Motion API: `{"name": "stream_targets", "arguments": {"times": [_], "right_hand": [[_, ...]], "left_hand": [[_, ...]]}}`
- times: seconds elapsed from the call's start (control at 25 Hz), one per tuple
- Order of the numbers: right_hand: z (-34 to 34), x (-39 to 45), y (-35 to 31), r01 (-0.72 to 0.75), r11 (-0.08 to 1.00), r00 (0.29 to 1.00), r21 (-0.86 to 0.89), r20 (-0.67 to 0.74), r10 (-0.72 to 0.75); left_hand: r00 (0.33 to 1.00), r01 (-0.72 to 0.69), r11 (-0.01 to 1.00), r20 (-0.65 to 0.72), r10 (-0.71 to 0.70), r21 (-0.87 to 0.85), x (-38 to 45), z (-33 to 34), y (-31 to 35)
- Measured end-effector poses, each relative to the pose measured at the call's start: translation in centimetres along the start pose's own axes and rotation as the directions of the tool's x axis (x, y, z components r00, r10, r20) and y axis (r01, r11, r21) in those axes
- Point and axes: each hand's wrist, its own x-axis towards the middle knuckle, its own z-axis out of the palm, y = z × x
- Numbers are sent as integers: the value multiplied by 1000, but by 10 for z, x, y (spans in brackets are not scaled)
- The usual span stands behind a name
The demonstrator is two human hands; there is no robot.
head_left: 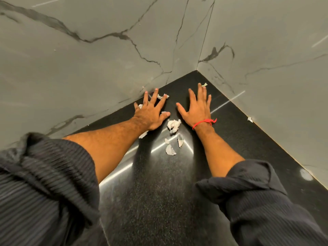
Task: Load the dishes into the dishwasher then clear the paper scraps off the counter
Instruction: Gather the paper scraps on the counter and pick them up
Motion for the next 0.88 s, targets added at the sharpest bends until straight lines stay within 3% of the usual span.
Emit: {"name": "stream_targets", "arguments": {"times": [0.12, 0.28, 0.44, 0.6, 0.76, 0.88], "right_hand": [[-5, 22, 12, -115, 987, 986, -112, 105, 126], [-8, 26, 10, -138, 974, 970, -178, 173, 169], [-14, -7, -3, 73, 995, 967, 64, 240, -86], [-14, -63, -42, 261, 928, 900, 266, 281, -334], [-8, -124, -74, 316, 860, 869, 400, 241, -431], [-6, -174, -97, 330, 859, 856, 391, 260, -448]], "left_hand": [[994, -8, 999, 106, 3, 47, 3, -7, 9], [999, 0, 998, 51, -3, 59, -21, 9, 11], [998, -53, 998, 24, 52, 28, -37, 14, 3], [994, -110, 994, 13, 110, 9, -69, 18, 0], [991, -129, 991, -53, 127, -41, -137, 39, -12], [995, -93, 995, -37, 92, -31, -194, 57, -15]]}}
